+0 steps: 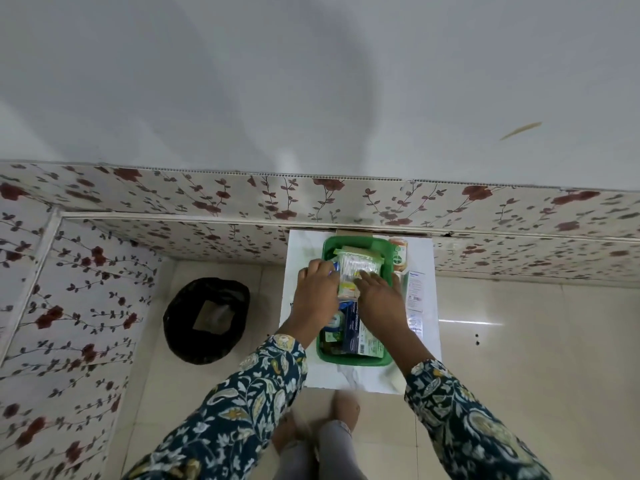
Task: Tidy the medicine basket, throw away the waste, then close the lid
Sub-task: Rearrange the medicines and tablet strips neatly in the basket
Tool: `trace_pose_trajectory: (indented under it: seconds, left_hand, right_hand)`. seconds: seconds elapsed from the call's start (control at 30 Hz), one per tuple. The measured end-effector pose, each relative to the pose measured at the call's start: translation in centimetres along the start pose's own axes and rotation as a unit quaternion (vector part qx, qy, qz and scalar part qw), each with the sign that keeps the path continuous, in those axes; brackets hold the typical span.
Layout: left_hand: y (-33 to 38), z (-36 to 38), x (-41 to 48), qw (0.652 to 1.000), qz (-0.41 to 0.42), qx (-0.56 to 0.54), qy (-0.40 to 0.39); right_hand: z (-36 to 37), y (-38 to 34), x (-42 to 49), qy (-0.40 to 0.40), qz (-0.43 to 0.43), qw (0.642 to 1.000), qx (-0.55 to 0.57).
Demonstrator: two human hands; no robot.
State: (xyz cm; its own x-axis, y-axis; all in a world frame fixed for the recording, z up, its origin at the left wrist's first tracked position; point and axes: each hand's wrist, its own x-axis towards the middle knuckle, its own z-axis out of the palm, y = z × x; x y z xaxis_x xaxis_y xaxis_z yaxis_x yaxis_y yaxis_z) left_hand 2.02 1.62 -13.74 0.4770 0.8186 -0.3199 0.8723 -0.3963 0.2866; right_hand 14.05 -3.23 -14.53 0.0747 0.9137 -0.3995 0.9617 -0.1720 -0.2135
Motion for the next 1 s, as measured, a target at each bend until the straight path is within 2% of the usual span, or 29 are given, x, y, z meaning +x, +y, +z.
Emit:
trace_pose_trajectory:
  seconds: [0.1,0.17,0.23,0.33,0.4,0.5,0.6,0.67,0.73,0.87,0.93,1.0]
  left_hand:
    - [-1.2,-0.3,-1.1,0.981,-0.013,-0.147,0.123]
    - [-3.2,0.4,-2.2,0.963,-0.069,-0.196,0.169]
    - [-5.4,1.5,-2.7,0.963,-0.139,-0.196,0.121]
    - [-7.5,3.9,-2.8,0.978,-0.165,-0.112,-0.063]
    - [-7.6,5.2,-3.0,0.980,-0.141,-0.049,-0.128]
    - [-7.3,6.2,-2.9,0.989,-0.109,0.024,-0.099]
    - [-7.1,6.2,-2.3,0.992,-0.103,0.019,-0.071]
    - [-7.1,6.1,-2.0,0.992,-0.106,-0.015,-0.066]
    - [-7.3,6.1,-1.9,0.985,-0.128,-0.099,-0.052]
    - [-7.4,4.7,-1.3,0.953,-0.189,-0.238,0.010]
    - [-6.9,2.8,-1.2,0.944,-0.189,-0.267,0.036]
    - [-6.2,0.6,-1.1,0.952,-0.163,-0.254,0.046]
  right_hand:
    - [-0.8,-0.9,-0.7,0.084,0.019,0.986,0.142]
    - [-1.3,-2.2,-1.5,0.104,0.050,0.960,0.254]
    - [-1.4,-3.3,-1.6,0.093,0.105,0.931,0.338]
    - [-0.8,-4.0,-1.2,0.090,0.161,0.898,0.400]
    - [-0.4,-4.2,-0.9,0.089,0.176,0.885,0.422]
    - [0.3,-4.2,-0.7,0.094,0.185,0.871,0.445]
    - [0.8,-4.0,-0.5,0.101,0.190,0.860,0.463]
    - [0.9,-3.8,-0.6,0.106,0.202,0.850,0.475]
    - [0.7,-3.5,-0.9,0.109,0.213,0.835,0.496]
    - [0.0,-3.0,-1.4,0.123,0.222,0.816,0.519]
    - [-0.4,-2.4,-2.2,0.142,0.242,0.819,0.500]
    - [-0.5,-1.1,-3.5,0.160,0.278,0.820,0.474]
